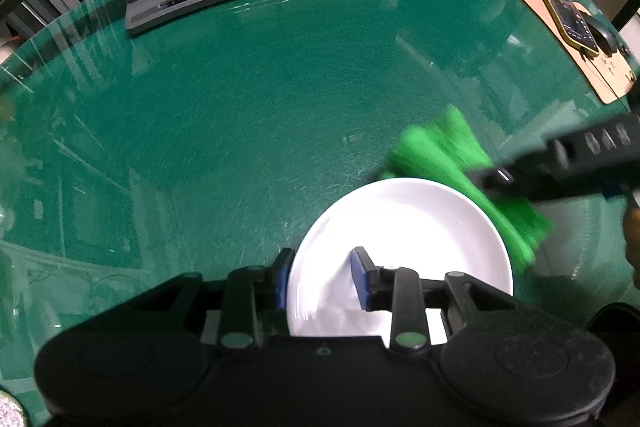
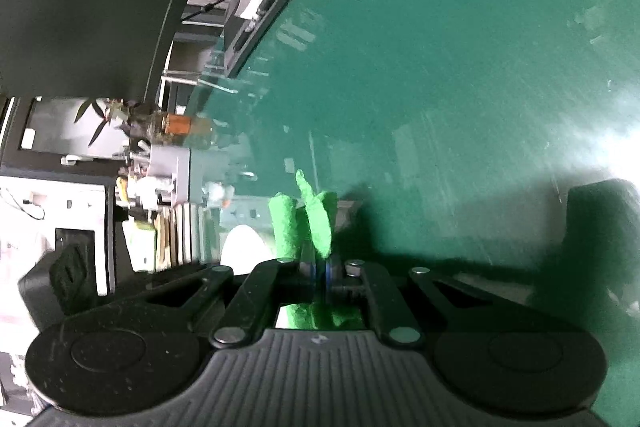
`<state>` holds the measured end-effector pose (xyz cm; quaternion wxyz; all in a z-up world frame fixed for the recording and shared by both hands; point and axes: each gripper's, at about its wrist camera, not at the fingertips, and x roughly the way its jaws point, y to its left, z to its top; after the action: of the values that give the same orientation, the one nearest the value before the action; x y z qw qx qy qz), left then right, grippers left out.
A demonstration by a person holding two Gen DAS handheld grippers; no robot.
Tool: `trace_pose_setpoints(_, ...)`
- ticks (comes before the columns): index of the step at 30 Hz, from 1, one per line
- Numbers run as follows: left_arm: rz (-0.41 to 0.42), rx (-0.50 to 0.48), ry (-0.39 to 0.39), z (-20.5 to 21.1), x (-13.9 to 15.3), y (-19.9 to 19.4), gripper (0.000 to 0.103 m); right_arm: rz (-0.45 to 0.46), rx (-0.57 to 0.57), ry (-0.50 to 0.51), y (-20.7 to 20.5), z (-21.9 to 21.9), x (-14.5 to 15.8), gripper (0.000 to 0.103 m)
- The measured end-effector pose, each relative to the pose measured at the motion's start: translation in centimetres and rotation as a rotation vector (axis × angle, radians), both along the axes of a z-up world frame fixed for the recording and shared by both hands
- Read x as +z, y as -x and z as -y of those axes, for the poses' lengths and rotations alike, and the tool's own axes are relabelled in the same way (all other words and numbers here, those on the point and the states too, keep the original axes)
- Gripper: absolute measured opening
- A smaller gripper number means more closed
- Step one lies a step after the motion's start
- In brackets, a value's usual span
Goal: Clean bowl
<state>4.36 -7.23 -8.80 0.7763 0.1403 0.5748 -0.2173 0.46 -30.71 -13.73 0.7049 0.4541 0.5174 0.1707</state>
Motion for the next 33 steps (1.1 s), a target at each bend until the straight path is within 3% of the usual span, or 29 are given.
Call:
trace_pose_setpoints(5,0.001,-0.003,0.003,0.0,0.0,0.1,0.032,0.042,0.037,0.014,-1.8,-1.5,0.5,0.006)
trace_pose_setpoints(15,0.004,-0.04,-0.008,0.6,0.0,-0.2,0.034,-0.033,0.01,-0.004,2.7,1.2,-0.1,0.006)
trace_pose_setpoints(25,0.01,-0.043,-0.011,0.7,0.1,-0.1,0.034,0.054,0.079,0.028,-2.8,-2.7,0.4,0.006)
trace_pose_setpoints(33,0.007,-0.088,-0.008,1.1,0.2,-0.3,0.037,-0.02,0.029,0.003,1.2,1.0,0.2,0.006)
